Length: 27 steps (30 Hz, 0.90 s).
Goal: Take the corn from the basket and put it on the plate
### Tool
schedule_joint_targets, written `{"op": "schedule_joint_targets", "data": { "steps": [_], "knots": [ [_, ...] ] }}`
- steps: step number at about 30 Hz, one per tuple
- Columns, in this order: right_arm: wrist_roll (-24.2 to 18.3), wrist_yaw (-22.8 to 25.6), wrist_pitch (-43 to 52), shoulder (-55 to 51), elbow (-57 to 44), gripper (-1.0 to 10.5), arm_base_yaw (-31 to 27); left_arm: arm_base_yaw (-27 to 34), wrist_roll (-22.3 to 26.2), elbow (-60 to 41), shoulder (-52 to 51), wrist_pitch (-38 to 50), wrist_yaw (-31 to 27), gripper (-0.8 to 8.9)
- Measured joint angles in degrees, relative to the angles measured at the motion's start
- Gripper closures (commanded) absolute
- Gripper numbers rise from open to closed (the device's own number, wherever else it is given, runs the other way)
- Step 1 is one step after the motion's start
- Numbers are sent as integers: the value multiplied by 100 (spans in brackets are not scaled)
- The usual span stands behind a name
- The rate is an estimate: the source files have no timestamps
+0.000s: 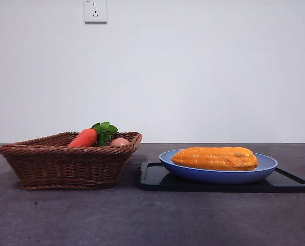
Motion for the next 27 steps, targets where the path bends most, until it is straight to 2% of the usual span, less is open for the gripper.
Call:
{"op": "schedule_joint_targets", "data": {
  "steps": [5,13,16,27],
  "knots": [
    [7,588,568,-966,-1167,945,-212,0,0,0,0,0,0,806],
    [133,1296,837,-2197,-2577,945,-249,0,0,0,0,0,0,806],
    [184,1436,960,-2570,-2957,945,-249,0,0,0,0,0,0,806],
    [564,1453,907,-3246,-3945,945,-249,0,0,0,0,2,0,806]
  ]
}}
